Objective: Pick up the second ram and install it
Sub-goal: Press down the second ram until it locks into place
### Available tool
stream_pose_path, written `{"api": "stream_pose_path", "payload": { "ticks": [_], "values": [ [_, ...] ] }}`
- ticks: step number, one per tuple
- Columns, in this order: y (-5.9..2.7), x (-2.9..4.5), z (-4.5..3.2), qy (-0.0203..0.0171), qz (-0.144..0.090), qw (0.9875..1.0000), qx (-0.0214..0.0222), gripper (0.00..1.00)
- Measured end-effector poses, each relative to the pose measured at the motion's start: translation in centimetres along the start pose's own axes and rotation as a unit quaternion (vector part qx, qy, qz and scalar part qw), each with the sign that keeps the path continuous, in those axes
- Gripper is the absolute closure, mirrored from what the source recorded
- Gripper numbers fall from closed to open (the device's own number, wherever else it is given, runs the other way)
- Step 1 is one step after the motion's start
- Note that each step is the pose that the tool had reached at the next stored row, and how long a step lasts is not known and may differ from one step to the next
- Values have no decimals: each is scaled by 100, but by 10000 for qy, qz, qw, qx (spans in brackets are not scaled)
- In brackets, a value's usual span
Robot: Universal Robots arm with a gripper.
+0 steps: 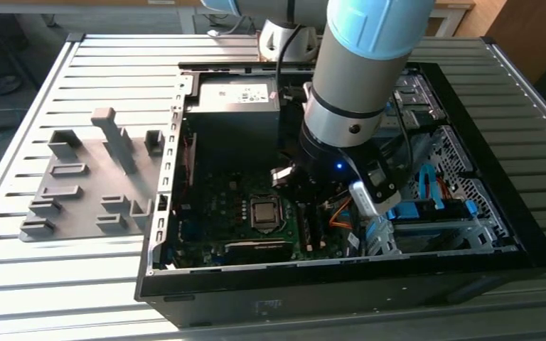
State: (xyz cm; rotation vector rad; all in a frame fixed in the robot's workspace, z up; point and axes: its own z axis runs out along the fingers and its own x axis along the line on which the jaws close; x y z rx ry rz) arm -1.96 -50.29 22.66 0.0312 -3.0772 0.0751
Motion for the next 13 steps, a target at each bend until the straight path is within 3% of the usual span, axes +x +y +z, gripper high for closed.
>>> {"api": "stream_pose_path", "payload": {
  "ticks": [4,7,13],
  "values": [
    [-17,-1,20,-8,-38,10000,2,89],
    [-17,-3,43,-36,-86,10000,7,89],
    [-17,-3,62,-41,-101,9999,9,89]
  ]
}}
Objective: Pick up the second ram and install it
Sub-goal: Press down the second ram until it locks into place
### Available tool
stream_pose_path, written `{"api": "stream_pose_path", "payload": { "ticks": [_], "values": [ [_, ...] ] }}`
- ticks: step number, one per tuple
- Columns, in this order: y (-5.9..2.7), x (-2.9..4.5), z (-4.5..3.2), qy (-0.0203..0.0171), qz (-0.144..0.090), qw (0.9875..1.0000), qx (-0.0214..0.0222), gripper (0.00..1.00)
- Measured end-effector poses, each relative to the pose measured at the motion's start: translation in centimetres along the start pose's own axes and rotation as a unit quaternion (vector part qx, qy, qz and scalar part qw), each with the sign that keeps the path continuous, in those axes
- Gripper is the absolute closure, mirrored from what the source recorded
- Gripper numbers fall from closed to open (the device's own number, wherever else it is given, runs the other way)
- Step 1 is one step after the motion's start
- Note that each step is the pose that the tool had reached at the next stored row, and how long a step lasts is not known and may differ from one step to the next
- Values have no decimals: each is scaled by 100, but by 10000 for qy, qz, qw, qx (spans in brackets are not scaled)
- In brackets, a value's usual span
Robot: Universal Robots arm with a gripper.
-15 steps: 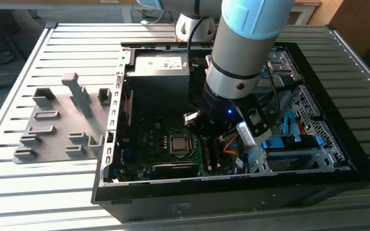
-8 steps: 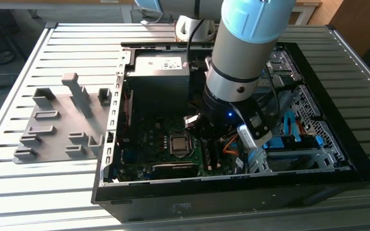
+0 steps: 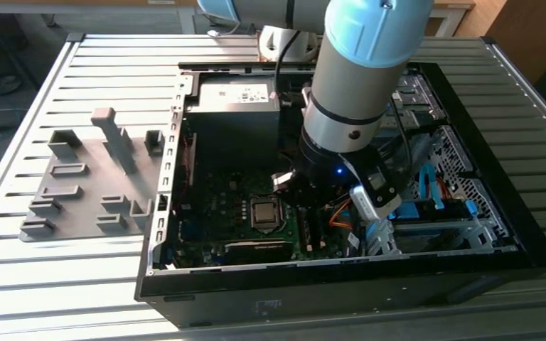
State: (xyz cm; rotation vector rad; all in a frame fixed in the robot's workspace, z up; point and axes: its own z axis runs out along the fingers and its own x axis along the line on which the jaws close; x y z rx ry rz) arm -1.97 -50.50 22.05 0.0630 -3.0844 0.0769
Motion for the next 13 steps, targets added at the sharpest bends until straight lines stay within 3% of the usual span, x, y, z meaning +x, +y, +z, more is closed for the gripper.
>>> {"api": "stream_pose_path", "payload": {
  "ticks": [8,13],
  "values": [
    [2,-3,57,0,0,10000,0,89],
    [4,-3,32,-5,-4,10000,-11,89]
  ]
}}
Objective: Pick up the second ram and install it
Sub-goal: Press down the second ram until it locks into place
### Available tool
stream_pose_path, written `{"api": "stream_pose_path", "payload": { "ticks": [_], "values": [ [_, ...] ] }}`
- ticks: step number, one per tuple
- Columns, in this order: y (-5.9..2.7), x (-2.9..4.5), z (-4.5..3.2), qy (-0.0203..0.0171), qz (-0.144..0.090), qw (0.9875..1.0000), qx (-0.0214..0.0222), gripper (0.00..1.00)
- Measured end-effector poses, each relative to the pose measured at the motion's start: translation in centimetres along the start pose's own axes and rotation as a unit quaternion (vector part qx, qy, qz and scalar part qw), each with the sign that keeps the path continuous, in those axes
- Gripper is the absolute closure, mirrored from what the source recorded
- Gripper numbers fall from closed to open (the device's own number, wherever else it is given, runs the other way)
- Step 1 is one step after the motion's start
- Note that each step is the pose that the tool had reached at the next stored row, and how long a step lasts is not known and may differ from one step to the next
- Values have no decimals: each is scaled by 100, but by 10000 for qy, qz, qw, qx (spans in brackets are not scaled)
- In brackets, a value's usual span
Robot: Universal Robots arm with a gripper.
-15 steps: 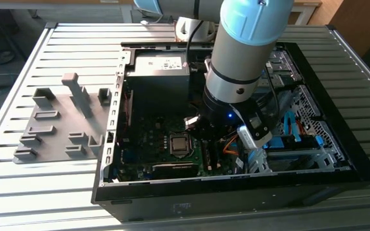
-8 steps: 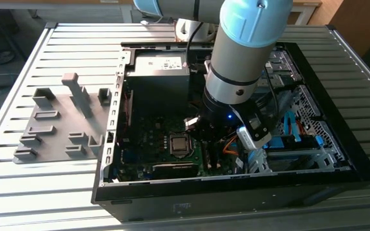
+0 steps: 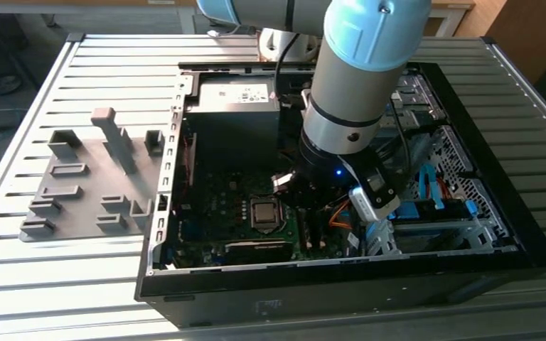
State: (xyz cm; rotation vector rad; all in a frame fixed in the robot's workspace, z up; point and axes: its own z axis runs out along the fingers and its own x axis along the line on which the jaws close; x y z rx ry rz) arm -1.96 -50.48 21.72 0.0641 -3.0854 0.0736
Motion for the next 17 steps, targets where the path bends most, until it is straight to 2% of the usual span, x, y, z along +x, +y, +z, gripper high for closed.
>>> {"api": "stream_pose_path", "payload": {
  "ticks": [1,3,5,17],
  "values": [
    [1,1,-20,-2,-1,10000,-8,89],
    [-5,6,-84,5,-1,10000,11,89],
    [3,6,-111,4,-2,10000,8,89],
    [8,10,-120,5,-2,10000,9,89]
  ]
}}
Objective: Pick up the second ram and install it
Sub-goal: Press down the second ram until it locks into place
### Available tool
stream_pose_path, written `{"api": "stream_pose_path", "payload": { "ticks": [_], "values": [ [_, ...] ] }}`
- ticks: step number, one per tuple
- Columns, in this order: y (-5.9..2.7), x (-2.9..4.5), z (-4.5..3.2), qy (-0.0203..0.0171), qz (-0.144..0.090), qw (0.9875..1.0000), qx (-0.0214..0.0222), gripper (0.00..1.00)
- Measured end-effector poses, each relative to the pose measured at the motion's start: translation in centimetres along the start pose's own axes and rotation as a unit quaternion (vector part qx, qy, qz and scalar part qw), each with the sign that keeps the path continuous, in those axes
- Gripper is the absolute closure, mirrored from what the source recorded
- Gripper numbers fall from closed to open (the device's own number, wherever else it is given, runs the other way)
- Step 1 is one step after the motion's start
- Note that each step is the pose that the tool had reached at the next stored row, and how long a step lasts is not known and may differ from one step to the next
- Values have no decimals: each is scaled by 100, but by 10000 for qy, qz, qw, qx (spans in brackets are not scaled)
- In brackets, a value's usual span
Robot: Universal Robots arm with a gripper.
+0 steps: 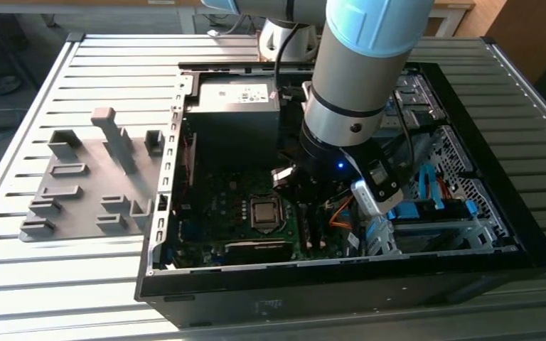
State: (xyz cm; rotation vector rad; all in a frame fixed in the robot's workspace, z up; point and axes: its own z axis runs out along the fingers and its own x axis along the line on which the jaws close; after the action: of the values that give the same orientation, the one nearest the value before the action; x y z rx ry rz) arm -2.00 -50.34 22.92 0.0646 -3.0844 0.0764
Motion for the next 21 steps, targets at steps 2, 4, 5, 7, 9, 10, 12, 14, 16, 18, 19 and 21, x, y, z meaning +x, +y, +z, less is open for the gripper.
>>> {"api": "stream_pose_path", "payload": {
  "ticks": [2,4,5,7,9,10,12,14,16,18,19,21],
  "values": [
    [3,0,-1,0,0,10000,1,89],
    [13,0,-4,0,0,10000,2,89],
    [27,0,-4,0,1,10000,1,89],
    [66,-2,-7,0,0,10000,1,89],
    [100,-4,-8,0,0,10000,1,89],
    [111,-4,-9,0,0,10000,1,89],
    [128,-5,-10,0,0,10000,1,89],
    [131,-6,-10,0,-1,10000,1,89],
    [141,-6,-10,0,0,10000,2,89],
    [154,-5,-11,0,1,10000,2,89],
    [159,-6,-11,0,0,10000,1,89],
    [160,-5,-11,0,0,10000,-1,89]
  ]
}}
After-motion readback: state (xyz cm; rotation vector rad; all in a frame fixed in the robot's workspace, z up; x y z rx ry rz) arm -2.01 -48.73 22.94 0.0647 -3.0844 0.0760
